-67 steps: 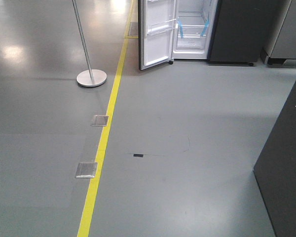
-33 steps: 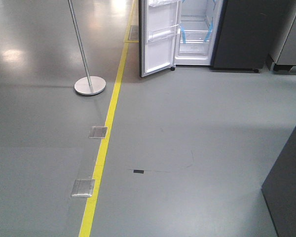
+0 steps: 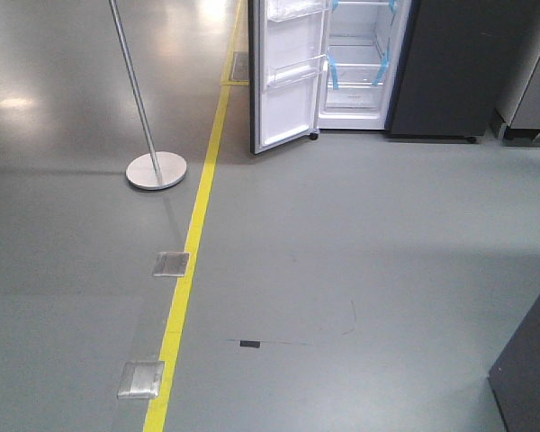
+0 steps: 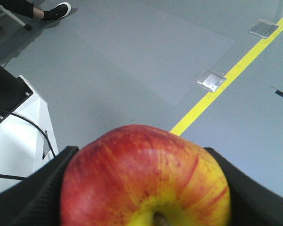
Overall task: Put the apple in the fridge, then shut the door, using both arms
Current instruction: 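Drive the base toward the open fridge along the yellow line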
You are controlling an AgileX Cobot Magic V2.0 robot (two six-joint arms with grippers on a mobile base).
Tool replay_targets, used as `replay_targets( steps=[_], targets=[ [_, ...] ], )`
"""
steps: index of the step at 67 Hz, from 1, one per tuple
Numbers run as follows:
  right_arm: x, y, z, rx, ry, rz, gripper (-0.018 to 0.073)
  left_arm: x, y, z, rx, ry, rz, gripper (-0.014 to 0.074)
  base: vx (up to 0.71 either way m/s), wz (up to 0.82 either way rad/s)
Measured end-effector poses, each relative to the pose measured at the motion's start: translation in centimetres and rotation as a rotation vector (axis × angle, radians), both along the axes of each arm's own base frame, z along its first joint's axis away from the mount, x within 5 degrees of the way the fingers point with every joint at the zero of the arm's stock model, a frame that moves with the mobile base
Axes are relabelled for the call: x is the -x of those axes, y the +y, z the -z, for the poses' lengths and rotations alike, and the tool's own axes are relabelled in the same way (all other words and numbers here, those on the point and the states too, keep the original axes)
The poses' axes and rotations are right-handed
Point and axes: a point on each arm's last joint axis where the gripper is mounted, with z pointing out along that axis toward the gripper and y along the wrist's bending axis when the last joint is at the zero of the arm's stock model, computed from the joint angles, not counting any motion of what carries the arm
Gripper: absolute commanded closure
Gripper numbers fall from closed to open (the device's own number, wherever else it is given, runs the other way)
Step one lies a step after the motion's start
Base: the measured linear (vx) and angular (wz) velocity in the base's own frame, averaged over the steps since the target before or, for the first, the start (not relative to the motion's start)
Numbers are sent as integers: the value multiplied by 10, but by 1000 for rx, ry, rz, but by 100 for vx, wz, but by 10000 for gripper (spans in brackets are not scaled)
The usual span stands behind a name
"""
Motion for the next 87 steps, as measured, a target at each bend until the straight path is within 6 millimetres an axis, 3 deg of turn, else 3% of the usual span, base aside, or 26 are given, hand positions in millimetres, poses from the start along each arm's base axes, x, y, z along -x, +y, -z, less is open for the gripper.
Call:
replay_targets(
  steps=[87],
  targets=[
    [0, 0, 0, 0, 0, 0, 447, 0, 0, 0, 0, 0, 0, 603, 26, -7]
  ],
)
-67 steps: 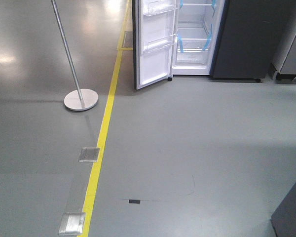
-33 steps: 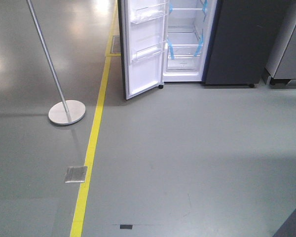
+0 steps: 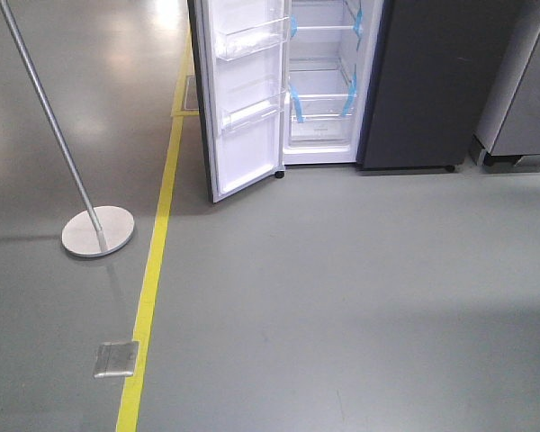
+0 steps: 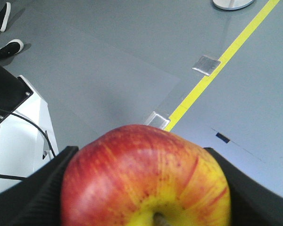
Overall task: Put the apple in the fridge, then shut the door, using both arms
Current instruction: 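Drive the base toward the open fridge along the yellow line, then drive up close to the open fridge door bins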
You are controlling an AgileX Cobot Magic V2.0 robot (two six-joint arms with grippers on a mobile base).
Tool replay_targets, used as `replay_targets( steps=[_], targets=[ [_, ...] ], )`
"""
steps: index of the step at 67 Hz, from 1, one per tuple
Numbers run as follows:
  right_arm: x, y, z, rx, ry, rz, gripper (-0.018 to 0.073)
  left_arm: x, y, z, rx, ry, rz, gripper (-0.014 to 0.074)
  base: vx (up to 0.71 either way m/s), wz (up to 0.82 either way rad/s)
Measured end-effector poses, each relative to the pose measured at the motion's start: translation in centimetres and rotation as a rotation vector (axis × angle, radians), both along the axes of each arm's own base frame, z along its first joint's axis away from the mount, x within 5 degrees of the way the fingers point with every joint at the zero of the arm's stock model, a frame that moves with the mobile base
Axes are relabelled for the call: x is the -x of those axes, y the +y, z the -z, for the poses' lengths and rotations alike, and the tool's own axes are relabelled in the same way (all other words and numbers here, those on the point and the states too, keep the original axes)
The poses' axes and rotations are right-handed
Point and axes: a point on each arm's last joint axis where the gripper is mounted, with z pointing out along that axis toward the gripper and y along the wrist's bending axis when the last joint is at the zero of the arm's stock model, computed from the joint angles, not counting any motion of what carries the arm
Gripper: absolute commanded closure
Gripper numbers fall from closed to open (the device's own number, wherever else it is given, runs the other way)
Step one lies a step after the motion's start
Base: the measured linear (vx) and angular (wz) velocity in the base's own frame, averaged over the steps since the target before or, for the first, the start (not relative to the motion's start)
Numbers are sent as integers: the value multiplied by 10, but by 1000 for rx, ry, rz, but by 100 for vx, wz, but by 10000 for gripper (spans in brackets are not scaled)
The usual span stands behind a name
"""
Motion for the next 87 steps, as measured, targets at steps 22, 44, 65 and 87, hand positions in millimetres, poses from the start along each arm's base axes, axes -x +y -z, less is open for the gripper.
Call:
replay_targets(
  steps=[22, 44, 65, 87],
  targets=[
    [0, 0, 0, 0, 0, 0, 447, 0, 0, 0, 0, 0, 0, 603, 23, 2],
    [0, 0, 0, 0, 0, 0, 447, 0, 0, 0, 0, 0, 0, 603, 23, 5],
    [0, 0, 0, 0, 0, 0, 447, 0, 0, 0, 0, 0, 0, 603, 22, 3],
    [0, 0, 0, 0, 1, -1, 447, 0, 0, 0, 0, 0, 0, 603, 20, 2]
  ],
)
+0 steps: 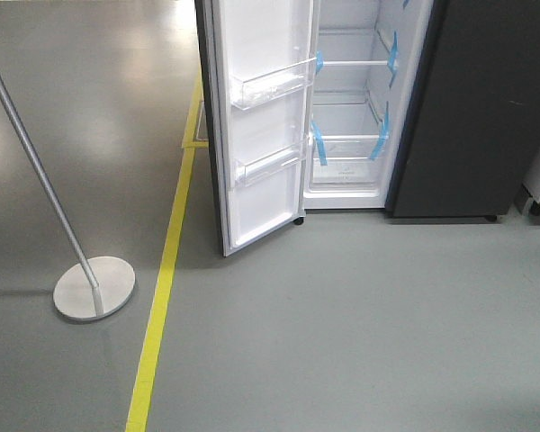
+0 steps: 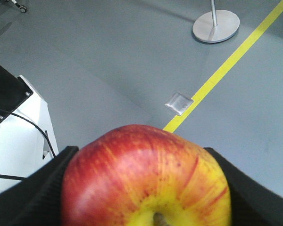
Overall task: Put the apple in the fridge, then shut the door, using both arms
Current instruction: 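Drive up close to the open fridge door bins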
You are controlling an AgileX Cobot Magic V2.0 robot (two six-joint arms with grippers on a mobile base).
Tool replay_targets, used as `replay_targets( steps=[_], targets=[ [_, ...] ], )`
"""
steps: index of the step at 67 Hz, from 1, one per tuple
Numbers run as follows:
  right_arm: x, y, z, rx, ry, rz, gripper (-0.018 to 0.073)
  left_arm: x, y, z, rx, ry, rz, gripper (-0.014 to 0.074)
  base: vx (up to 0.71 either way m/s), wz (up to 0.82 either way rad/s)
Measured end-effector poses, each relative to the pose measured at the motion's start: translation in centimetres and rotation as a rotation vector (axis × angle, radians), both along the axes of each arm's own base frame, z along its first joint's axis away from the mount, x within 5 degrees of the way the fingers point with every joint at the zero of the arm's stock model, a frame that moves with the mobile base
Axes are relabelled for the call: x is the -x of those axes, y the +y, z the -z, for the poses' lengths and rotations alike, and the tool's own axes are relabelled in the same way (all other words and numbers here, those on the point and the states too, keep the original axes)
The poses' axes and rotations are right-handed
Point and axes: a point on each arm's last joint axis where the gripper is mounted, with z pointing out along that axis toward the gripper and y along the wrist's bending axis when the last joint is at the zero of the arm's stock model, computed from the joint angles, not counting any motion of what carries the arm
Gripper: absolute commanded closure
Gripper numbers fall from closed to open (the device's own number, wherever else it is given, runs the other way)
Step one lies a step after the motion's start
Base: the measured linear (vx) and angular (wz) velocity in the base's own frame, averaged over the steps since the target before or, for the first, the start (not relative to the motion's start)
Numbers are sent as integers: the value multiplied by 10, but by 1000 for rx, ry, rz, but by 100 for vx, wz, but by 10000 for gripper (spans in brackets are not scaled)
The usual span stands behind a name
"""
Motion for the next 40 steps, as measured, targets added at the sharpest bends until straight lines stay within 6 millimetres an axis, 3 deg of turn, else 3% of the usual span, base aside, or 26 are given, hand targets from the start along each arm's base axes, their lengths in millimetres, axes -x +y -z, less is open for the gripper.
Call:
replay_targets(
  steps=[40],
  targets=[
    [0, 0, 0, 0, 0, 0, 447, 0, 0, 0, 0, 0, 0, 603, 16, 1]
  ],
)
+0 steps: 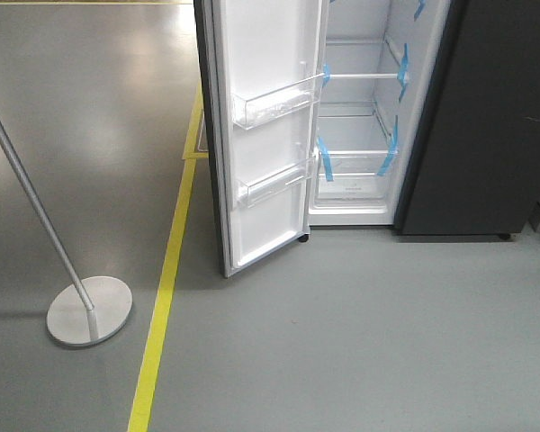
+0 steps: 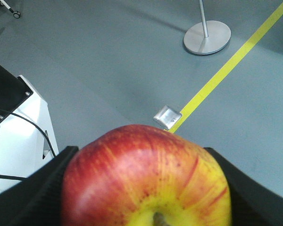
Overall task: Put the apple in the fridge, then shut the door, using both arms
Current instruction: 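Drive up close to the open fridge door bins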
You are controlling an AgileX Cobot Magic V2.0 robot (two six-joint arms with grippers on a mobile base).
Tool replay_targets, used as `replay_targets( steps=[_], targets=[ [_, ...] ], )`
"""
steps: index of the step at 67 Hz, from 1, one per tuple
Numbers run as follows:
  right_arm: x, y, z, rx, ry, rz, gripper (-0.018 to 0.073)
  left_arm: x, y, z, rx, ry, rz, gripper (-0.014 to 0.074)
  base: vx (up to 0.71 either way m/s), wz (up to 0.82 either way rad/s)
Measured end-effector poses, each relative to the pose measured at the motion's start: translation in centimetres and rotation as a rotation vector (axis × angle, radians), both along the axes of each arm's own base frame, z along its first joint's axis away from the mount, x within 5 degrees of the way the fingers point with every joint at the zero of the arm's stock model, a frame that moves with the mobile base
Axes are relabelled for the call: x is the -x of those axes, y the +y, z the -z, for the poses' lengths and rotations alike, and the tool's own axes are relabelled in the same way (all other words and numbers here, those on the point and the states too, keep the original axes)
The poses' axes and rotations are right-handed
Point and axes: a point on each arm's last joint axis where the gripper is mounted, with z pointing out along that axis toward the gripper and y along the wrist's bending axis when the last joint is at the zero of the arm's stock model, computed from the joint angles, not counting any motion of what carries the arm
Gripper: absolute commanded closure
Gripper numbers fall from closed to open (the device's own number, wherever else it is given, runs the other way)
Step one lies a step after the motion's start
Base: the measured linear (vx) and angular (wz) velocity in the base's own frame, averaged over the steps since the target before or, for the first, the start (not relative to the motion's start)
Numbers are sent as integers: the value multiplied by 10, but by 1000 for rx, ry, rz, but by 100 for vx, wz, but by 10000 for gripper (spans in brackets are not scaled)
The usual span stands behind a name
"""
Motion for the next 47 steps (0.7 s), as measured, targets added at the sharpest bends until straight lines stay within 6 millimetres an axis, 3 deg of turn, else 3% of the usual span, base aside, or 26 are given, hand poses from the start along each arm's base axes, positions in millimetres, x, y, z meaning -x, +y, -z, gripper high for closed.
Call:
replay_targets(
  steps=[47],
  targets=[
    [0, 0, 0, 0, -1, -1, 447, 0, 0, 0, 0, 0, 0, 603, 12, 1]
  ],
)
